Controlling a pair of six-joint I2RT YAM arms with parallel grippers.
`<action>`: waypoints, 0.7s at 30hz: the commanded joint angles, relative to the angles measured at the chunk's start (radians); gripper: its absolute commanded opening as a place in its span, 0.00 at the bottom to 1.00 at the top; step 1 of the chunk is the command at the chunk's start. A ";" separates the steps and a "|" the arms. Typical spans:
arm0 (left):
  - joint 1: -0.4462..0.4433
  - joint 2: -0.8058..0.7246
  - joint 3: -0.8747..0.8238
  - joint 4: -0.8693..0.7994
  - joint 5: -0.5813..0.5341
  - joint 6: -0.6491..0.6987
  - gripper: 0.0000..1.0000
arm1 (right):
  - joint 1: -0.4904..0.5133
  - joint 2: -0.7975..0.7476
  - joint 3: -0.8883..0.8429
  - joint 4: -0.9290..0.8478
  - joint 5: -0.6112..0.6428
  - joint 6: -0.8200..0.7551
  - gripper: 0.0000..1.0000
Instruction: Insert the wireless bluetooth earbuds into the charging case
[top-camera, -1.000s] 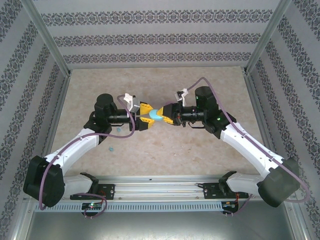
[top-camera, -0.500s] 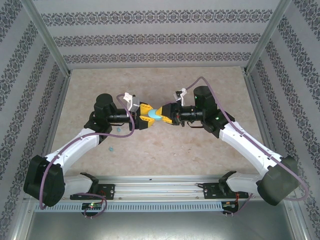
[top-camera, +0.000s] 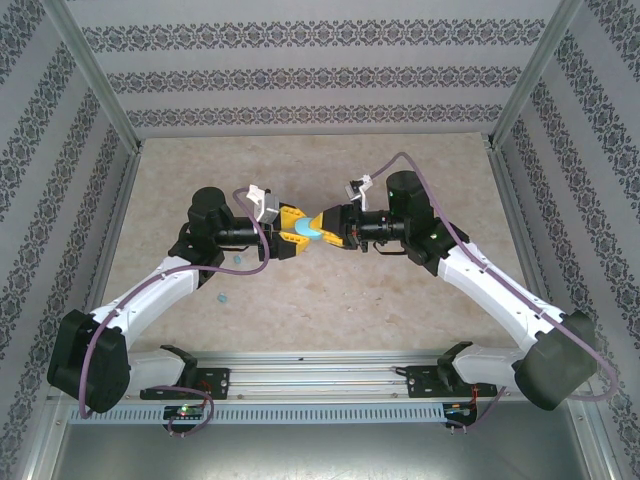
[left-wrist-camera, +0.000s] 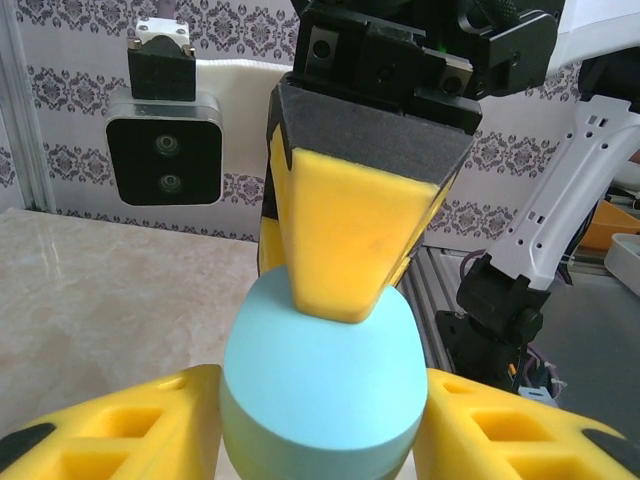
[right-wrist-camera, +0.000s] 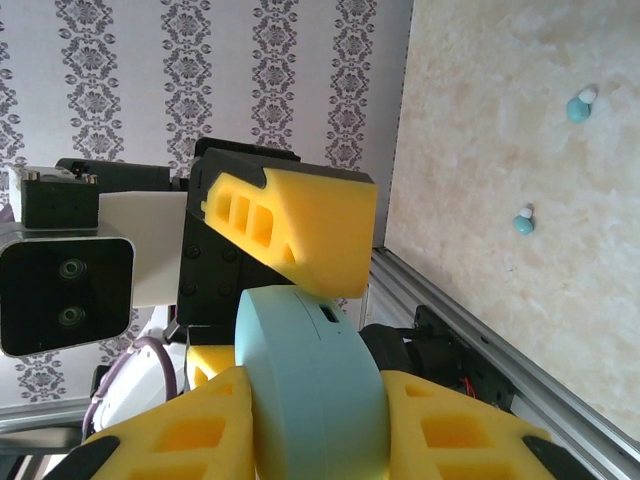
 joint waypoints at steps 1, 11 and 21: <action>-0.003 0.001 0.020 0.022 0.034 0.010 0.47 | 0.016 0.004 0.034 0.033 -0.015 0.008 0.19; -0.002 0.000 0.041 0.017 0.048 -0.037 0.25 | 0.013 0.011 0.039 0.003 -0.014 -0.038 0.37; 0.007 -0.070 0.036 -0.047 0.064 -0.083 0.21 | -0.028 -0.091 0.118 -0.167 0.116 -0.358 0.64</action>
